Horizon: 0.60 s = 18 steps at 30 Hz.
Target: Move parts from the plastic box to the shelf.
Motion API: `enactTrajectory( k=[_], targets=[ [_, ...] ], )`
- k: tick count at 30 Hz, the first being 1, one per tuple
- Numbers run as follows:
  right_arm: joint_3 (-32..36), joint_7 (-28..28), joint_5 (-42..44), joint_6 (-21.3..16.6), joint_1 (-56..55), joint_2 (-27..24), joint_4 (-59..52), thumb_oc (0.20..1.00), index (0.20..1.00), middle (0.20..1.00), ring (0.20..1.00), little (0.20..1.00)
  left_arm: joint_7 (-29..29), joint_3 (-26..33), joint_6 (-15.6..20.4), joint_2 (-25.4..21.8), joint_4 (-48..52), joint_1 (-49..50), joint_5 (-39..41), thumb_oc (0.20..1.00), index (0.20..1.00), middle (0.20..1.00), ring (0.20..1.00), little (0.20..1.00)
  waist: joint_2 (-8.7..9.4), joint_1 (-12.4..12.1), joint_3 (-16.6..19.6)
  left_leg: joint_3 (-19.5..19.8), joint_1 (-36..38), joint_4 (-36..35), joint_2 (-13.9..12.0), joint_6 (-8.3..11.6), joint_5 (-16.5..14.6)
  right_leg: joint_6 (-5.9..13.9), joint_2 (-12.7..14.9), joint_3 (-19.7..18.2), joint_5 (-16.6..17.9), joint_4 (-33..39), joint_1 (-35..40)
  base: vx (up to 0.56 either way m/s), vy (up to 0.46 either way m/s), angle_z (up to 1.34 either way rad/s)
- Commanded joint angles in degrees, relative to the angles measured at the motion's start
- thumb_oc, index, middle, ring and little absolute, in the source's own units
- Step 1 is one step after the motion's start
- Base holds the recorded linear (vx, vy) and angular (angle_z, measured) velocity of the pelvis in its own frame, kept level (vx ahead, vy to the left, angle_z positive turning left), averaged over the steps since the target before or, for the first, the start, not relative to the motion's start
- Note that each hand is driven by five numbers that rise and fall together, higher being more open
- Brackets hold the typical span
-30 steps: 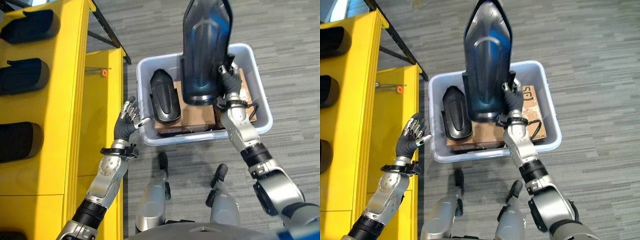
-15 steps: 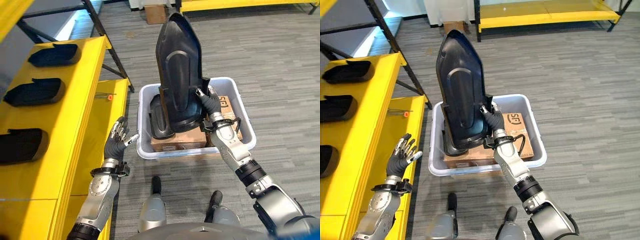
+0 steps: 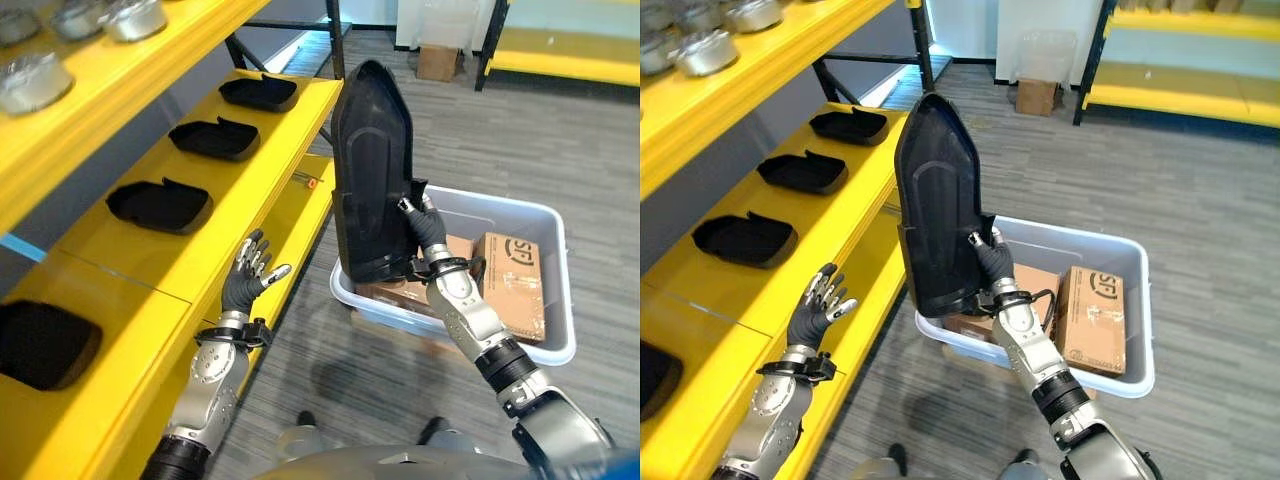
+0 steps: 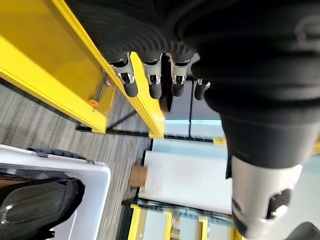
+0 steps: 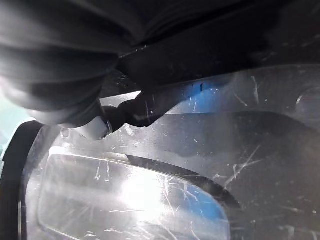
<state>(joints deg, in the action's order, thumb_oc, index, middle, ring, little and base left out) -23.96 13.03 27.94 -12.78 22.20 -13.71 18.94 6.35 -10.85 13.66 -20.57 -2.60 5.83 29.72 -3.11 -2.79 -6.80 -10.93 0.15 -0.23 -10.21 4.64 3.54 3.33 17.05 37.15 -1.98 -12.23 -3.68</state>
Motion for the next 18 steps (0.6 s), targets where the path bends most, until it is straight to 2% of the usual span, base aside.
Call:
enactTrajectory(
  k=[1, 2, 3, 5, 6, 8, 9, 12, 13, 14, 15, 16, 17, 18],
  targets=[
    [2.83, -0.41, 1.66, -3.80, 3.04, 1.91, -5.36, 0.200, 0.200, 0.200, 0.200, 0.200, -0.77, 0.89, 2.93, -2.26, 4.24, -0.74, -2.55, 1.000, 1.000, 1.000, 1.000, 1.000, 0.40, -1.40, 0.18, -0.33, 5.25, 4.21, 0.82, -0.47, -9.54, 4.22, 1.98, -0.65, 5.27, 4.43, -0.25, -0.08, 0.277, 0.15],
    [3.16, -0.46, 1.28, -3.64, 2.83, 1.81, -5.42, 0.200, 0.200, 0.200, 0.200, 0.200, -0.83, 1.22, 2.99, -2.54, 4.33, -0.57, -2.82, 1.000, 1.000, 1.000, 1.000, 1.000, 0.61, -1.80, 0.30, -0.06, 5.07, 4.25, 1.95, -1.10, -10.43, 4.92, 2.97, -0.57, 6.36, 4.92, -0.06, -0.10, 0.378, 0.07],
    [3.52, -0.96, 0.97, -3.16, 2.13, 2.16, -5.24, 0.200, 0.200, 0.200, 0.200, 0.200, -1.23, 1.74, 2.93, -2.83, 4.63, -0.16, -3.39, 1.000, 1.000, 1.000, 1.000, 1.000, 1.25, -2.64, 0.46, 0.18, 4.57, 4.43, 4.26, -2.32, -11.96, 6.16, 4.91, -0.06, 8.35, 6.03, 0.81, -0.07, 0.287, 0.03],
    [3.67, -1.07, 1.21, -2.97, 1.95, 2.54, -4.98, 0.200, 0.200, 0.200, 0.200, 0.200, -1.17, 2.11, 2.90, -3.05, 4.74, 0.24, -3.67, 1.000, 1.000, 1.000, 1.000, 1.000, 1.72, -2.92, 0.50, 0.50, 4.09, 4.97, 5.54, -3.05, -12.64, 7.03, 6.04, 0.21, 9.73, 6.85, 1.28, -0.08, 0.304, 0.17],
    [4.38, -1.40, 1.37, -2.69, 0.86, 2.78, -5.57, 0.200, 0.200, 0.200, 0.200, 0.200, -1.21, 2.95, 2.92, -3.18, 4.69, 0.40, -4.20, 1.000, 1.000, 1.000, 1.000, 1.000, 2.42, -3.94, 0.52, 1.50, 3.37, 5.72, 7.74, -3.81, -13.52, 8.55, 7.98, 0.82, 12.29, 8.75, 2.41, -0.10, 0.348, 0.31],
    [4.57, -1.46, 1.36, -2.51, 0.59, 2.78, -5.78, 0.200, 0.200, 0.200, 0.200, 0.200, -1.26, 3.23, 2.93, -3.32, 4.90, 0.56, -4.27, 1.000, 1.000, 1.000, 1.000, 1.000, 2.73, -3.91, 0.54, 2.30, 2.91, 6.17, 8.66, -4.38, -13.85, 8.86, 8.55, 0.74, 12.85, 9.21, 2.72, -0.05, 0.199, 0.32],
    [5.16, -1.52, 1.36, -2.60, 0.01, 3.11, -5.79, 0.200, 0.200, 0.200, 0.200, 0.200, -1.15, 3.36, 2.82, -3.42, 4.57, 0.14, -5.10, 1.000, 1.000, 1.000, 1.000, 1.000, 3.02, -3.80, 0.27, 3.06, 2.74, 6.46, 9.39, -4.66, -14.06, 9.46, 9.11, -0.60, 14.44, 9.56, 2.74, -0.04, 0.205, 0.39],
    [5.77, -1.89, 1.49, -2.29, -1.00, 3.48, -5.91, 0.200, 0.200, 0.200, 0.200, 0.200, -1.68, 3.42, 2.97, -4.08, 4.84, -0.16, -5.89, 1.000, 1.000, 1.000, 1.000, 1.000, 2.79, -3.48, 0.26, 4.27, 3.01, 4.68, 10.93, -5.93, -13.17, 9.63, 9.81, -2.99, 15.21, 8.88, 2.33, -0.01, 0.274, 0.48],
    [5.58, -1.99, 1.36, -2.14, -1.55, 3.41, -6.49, 0.200, 0.200, 0.200, 0.200, 0.200, -1.71, 2.93, 3.07, -4.53, 4.94, -0.68, -6.21, 1.000, 1.000, 1.000, 1.000, 1.000, 2.41, -2.12, 0.12, 5.40, 3.81, 2.61, 11.36, -6.34, -12.14, 8.74, 8.12, -8.80, 13.92, 7.62, 0.93, -0.02, 0.311, 0.66],
    [5.49, -2.20, 1.69, -2.28, -1.46, 3.27, -6.75, 0.200, 0.200, 0.200, 0.200, 0.200, -1.64, 2.65, 3.16, -4.73, 4.78, -1.23, -6.74, 1.000, 1.000, 1.000, 1.000, 1.000, 2.53, -0.72, -0.16, 6.34, 3.69, 1.38, 12.13, -6.81, -10.40, 7.03, 6.10, -14.68, 13.45, 7.00, -1.07, -0.02, 0.217, 0.63],
    [5.48, -2.20, 1.69, -2.28, -1.44, 3.27, -6.74, 0.200, 0.200, 0.200, 0.200, 0.200, -1.63, 2.66, 3.17, -4.72, 4.77, -1.24, -6.75, 1.000, 1.000, 1.000, 1.000, 1.000, 2.55, -0.88, -0.10, 6.16, 3.70, 1.24, 12.13, -6.80, -10.33, 7.00, 6.10, -14.93, 13.33, 6.76, -1.37, -0.03, 0.202, 0.76],
    [5.08, -3.01, 2.32, -2.09, -2.16, 2.39, -8.42, 0.200, 0.200, 0.200, 0.200, 0.200, -1.58, 2.38, 3.11, -4.84, 4.03, -1.87, -6.74, 1.000, 1.000, 1.000, 1.000, 1.000, 2.61, 1.35, -0.25, 8.17, 4.19, -0.36, 12.73, -7.50, -8.77, 4.61, -2.71, -25.05, 7.43, 3.81, -3.21, 0.02, 0.125, 0.77],
    [5.08, -3.01, 2.33, -2.08, -2.16, 2.38, -8.45, 0.200, 0.200, 0.200, 0.200, 0.200, -1.59, 2.38, 3.11, -4.83, 4.01, -1.89, -6.74, 1.000, 1.000, 1.000, 1.000, 1.000, 2.65, 1.21, -0.17, 8.02, 4.10, -0.45, 12.74, -7.47, -8.66, 4.55, -2.71, -25.23, 7.41, 3.65, -3.49, 0.04, 0.196, 0.62],
    [4.15, -4.36, 3.86, -1.97, -2.94, 2.02, -8.55, 0.200, 0.200, 0.200, 0.200, 0.200, -1.75, 2.31, 2.51, -4.73, 4.17, -1.91, -6.77, 1.000, 1.000, 1.000, 1.000, 1.000, 3.15, 2.06, -0.03, 10.00, 4.35, -2.07, 13.58, -7.82, -6.95, 3.13, -10.26, -29.58, 3.63, 1.53, -3.93, 0.02, 0.067, 0.37]
  ],
)
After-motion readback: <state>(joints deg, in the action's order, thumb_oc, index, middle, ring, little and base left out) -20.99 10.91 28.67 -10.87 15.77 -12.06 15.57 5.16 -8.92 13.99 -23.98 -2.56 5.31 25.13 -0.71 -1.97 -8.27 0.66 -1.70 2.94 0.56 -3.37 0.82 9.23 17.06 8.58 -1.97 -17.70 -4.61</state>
